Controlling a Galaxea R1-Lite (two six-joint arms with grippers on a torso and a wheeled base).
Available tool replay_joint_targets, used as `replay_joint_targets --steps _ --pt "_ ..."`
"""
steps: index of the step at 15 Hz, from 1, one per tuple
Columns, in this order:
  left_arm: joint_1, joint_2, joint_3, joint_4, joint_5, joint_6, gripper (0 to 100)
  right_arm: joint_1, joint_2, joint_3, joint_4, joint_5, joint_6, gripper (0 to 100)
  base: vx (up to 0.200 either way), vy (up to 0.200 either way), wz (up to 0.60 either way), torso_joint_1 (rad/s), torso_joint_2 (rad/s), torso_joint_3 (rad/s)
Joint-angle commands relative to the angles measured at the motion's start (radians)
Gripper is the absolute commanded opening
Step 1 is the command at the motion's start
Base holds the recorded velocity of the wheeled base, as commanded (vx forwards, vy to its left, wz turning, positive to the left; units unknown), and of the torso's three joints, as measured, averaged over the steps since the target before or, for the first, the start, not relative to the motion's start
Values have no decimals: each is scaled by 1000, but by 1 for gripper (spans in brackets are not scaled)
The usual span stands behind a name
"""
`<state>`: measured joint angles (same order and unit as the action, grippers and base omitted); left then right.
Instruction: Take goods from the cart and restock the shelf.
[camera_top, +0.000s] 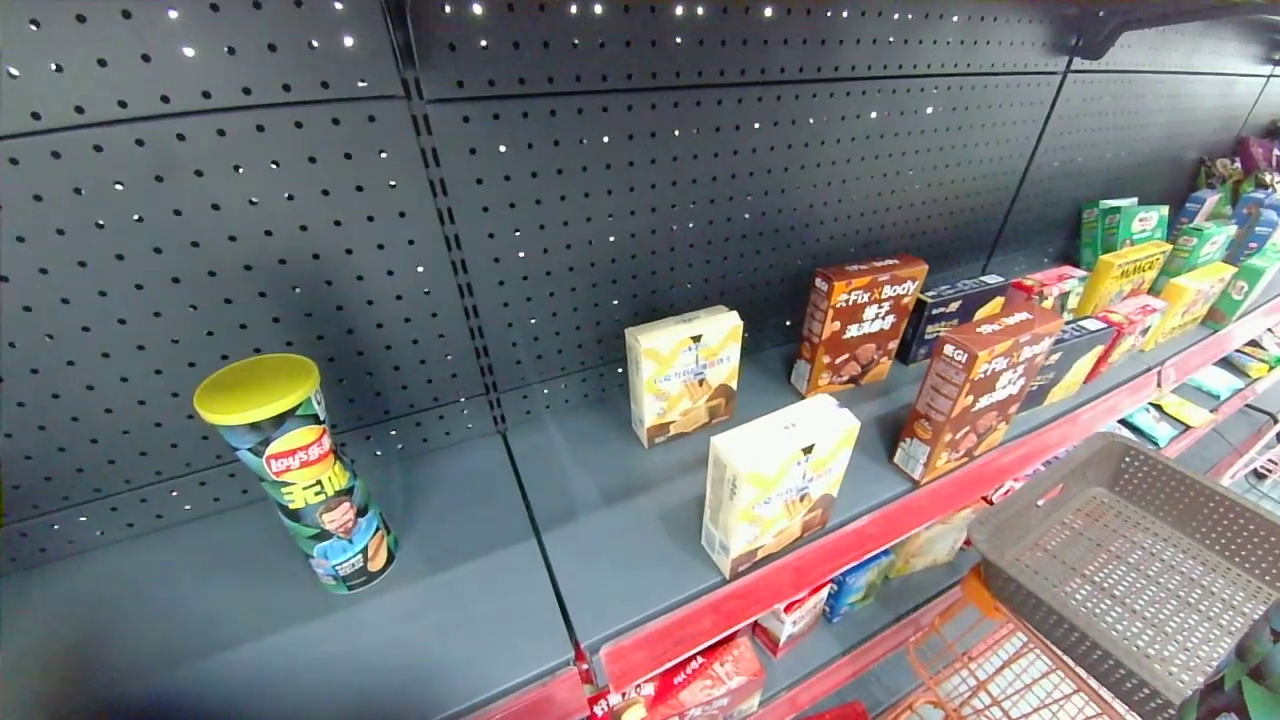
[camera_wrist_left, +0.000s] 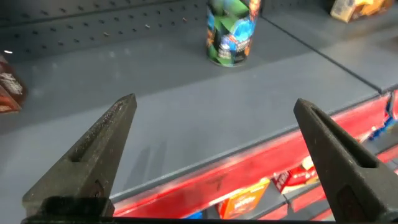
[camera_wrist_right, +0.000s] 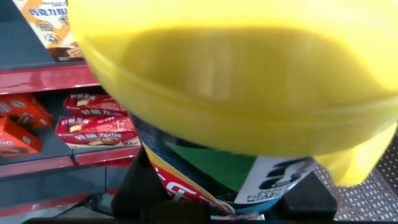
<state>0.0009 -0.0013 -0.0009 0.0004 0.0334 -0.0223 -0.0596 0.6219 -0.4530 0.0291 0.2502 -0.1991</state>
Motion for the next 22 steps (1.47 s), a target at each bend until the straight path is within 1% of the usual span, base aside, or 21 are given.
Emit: replay_joint_targets --steps 1,4,8,15,19,20,22 --pt "1 1 -1 0 0 -1 100 1 -4 2 0 0 0 0 0 0 0 163 -349 -188" --pt "1 1 -1 0 0 -1 100 18 -5 4 0 -2 0 0 0 0 0 129 -292 -157" --pt "1 1 -1 0 0 -1 100 26 -5 11 0 -3 -25 0 0 0 0 7 -15 -7" --pt "1 1 1 0 0 -1 100 30 4 11 2 -2 -28 0 0 0 600 2 2 2" --pt "1 1 -1 0 0 -1 100 40 16 0 0 -2 -26 0 0 0 0 0 0 0" --pt "1 1 1 0 0 1 100 55 18 -3 0 -2 -26 0 0 0 0 0 0 0" --pt "1 1 1 0 0 -1 100 73 16 -1 0 -3 -26 0 0 0 600 5 0 7"
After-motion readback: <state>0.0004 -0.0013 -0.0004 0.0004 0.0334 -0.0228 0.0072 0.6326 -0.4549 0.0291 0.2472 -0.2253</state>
